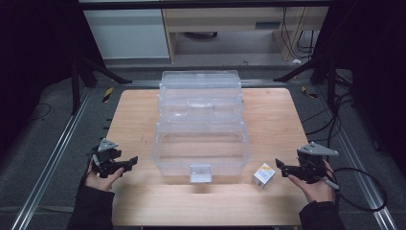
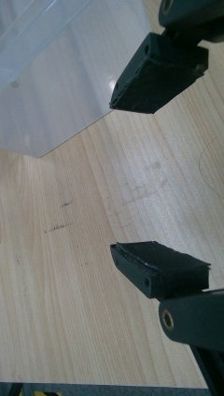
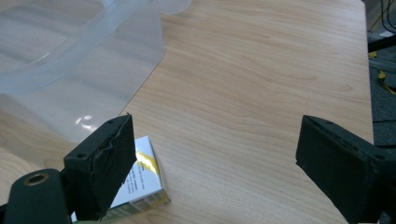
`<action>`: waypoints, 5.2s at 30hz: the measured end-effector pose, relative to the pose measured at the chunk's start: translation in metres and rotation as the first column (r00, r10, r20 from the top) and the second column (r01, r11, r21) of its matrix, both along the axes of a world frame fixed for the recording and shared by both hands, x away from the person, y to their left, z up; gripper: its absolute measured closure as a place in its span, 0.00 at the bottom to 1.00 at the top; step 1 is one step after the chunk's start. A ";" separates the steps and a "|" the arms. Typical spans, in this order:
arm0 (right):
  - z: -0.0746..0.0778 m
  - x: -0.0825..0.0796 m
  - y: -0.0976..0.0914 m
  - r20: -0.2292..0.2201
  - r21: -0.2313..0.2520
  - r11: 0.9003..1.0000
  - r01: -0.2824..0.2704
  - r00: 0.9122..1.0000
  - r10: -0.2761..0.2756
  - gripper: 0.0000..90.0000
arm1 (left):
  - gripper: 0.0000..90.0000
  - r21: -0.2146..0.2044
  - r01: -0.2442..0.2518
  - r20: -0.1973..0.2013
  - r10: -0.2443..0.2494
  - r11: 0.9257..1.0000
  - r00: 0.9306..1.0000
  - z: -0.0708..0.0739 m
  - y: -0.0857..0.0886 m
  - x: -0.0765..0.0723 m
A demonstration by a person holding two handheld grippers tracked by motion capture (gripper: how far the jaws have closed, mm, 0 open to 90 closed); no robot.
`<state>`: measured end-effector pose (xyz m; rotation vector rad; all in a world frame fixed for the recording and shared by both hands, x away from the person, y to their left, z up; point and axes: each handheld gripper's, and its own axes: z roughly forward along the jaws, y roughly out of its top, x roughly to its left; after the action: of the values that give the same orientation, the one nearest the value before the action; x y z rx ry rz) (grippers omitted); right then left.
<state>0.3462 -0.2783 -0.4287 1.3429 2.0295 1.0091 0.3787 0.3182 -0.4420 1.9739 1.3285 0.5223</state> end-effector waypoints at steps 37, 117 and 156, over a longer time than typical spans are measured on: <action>-0.027 0.001 0.057 -0.235 -0.158 0.958 -0.240 0.951 0.199 0.09 | 0.26 0.029 0.063 -0.068 -0.061 0.998 0.996 -0.013 -0.006 0.008; 0.021 0.023 0.043 -0.035 0.018 0.991 -0.130 0.991 0.131 0.39 | 0.45 -0.020 0.155 0.092 -0.152 0.988 0.984 0.039 -0.048 0.012; 0.027 0.041 0.070 0.009 0.030 0.990 -0.136 0.991 0.136 0.48 | 0.54 -0.042 0.172 0.078 -0.168 0.984 0.983 0.040 -0.055 0.026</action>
<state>0.3877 -0.2087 -0.4015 1.2279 2.1325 1.1066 0.4042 0.2629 -0.4016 1.9865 1.1049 0.4722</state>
